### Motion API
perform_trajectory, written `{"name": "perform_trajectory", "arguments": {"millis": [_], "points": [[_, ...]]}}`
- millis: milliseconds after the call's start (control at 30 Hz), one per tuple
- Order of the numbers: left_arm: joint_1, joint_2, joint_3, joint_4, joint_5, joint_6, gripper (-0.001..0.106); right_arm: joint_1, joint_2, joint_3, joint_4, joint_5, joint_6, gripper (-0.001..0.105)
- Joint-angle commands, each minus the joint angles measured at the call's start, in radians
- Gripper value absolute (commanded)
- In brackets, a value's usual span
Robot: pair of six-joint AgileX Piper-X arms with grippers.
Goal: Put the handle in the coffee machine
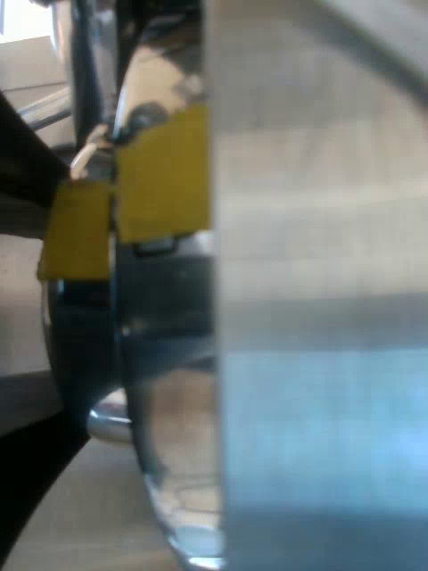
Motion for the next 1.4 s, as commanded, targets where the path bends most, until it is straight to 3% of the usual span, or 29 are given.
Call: {"name": "perform_trajectory", "arguments": {"millis": [33, 167, 300, 467, 533, 633, 700, 733, 900, 933, 1000, 1133, 1300, 1400], "points": [[0.001, -0.028, -0.026, -0.027, 0.09, 0.015, 0.075, -0.013, -0.038, -0.022, -0.104, 0.02, -0.02, 0.037], [0.008, -0.028, -0.026, -0.023, 0.09, 0.015, 0.067, -0.014, -0.046, -0.022, -0.104, 0.022, -0.02, 0.037], [0.03, -0.034, -0.026, -0.003, 0.091, 0.015, 0.067, -0.014, -0.05, -0.022, -0.104, 0.022, -0.02, 0.037], [0.109, -0.081, -0.026, 0.027, 0.094, 0.029, 0.067, -0.014, -0.052, -0.022, -0.104, 0.022, -0.02, 0.037], [0.147, -0.116, -0.026, 0.031, 0.097, 0.029, 0.062, -0.014, -0.052, -0.022, -0.104, 0.022, -0.02, 0.037], [0.179, -0.155, -0.05, 0.077, 0.05, 0.022, 0.035, -0.014, -0.054, -0.022, -0.104, 0.022, -0.02, 0.037], [0.179, -0.155, -0.09, 0.148, -0.015, 0.024, 0.004, -0.012, -0.054, -0.022, -0.104, 0.022, -0.02, 0.037], [0.179, -0.155, -0.093, 0.154, -0.021, 0.025, 0.0, -0.012, -0.054, -0.022, -0.104, 0.022, -0.02, 0.037], [0.174, -0.155, -0.166, 0.199, -0.117, 0.022, 0.001, -0.012, -0.054, -0.022, -0.104, 0.022, -0.02, 0.037], [0.173, -0.155, -0.17, 0.197, -0.131, 0.02, 0.001, -0.012, -0.054, -0.022, -0.104, 0.022, -0.02, 0.037], [0.153, -0.155, -0.188, 0.187, -0.223, 0.021, 0.001, -0.012, -0.054, -0.022, -0.104, 0.022, -0.02, 0.037], [0.101, -0.155, -0.192, 0.142, -0.298, 0.009, 0.001, -0.012, -0.054, -0.022, -0.104, 0.022, -0.02, 0.037], [0.023, -0.109, -0.192, 0.009, -0.378, -0.167, 0.001, -0.012, -0.054, -0.022, -0.104, 0.022, -0.041, 0.037], [0.002, -0.068, -0.192, -0.012, -0.421, -0.177, 0.001, -0.012, -0.054, -0.022, -0.104, 0.022, -0.057, 0.037]]}}
